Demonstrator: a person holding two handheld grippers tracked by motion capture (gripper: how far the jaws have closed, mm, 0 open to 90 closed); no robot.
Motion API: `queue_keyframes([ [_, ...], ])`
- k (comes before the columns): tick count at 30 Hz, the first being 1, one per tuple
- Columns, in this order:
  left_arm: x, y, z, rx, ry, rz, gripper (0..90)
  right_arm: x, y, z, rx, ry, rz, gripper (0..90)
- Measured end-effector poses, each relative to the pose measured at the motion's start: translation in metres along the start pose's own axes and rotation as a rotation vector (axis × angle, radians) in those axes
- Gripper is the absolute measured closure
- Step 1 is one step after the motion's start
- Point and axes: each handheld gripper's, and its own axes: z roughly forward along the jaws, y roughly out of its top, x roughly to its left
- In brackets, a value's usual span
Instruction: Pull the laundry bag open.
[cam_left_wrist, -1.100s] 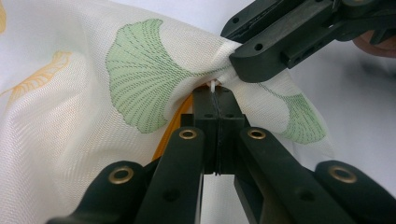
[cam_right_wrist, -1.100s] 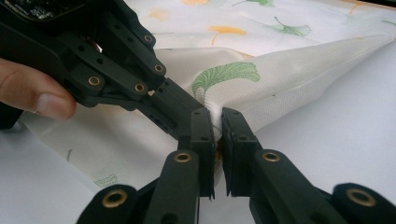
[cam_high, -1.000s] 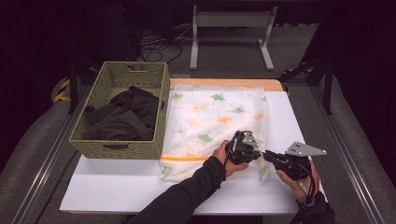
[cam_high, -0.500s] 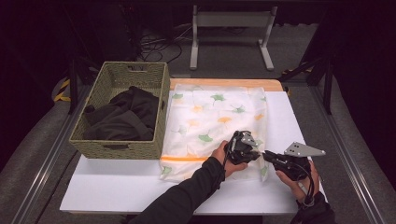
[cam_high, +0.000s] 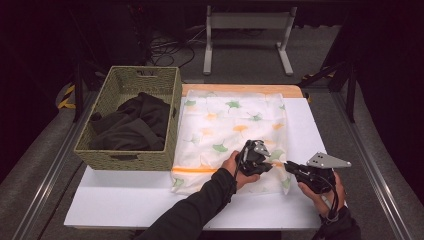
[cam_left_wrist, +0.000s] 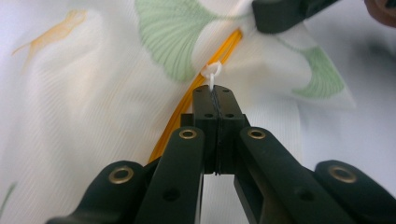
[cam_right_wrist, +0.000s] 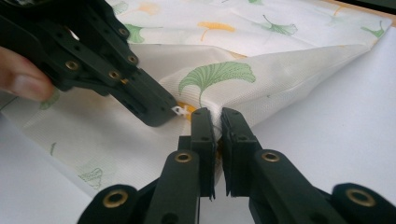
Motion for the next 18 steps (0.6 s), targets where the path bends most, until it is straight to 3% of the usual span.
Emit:
queue_keyframes([
  [4, 0.008, -0.008, -0.013, 0.004, 0.015, -0.009, 90.0, 0.0, 0.0, 0.0, -0.003, -0.006, 0.012, 84.8],
  [18, 0.011, -0.036, -0.045, 0.02, 0.021, -0.014, 90.0, -0.004, -0.003, -0.002, -0.002, -0.033, 0.029, 84.8],
])
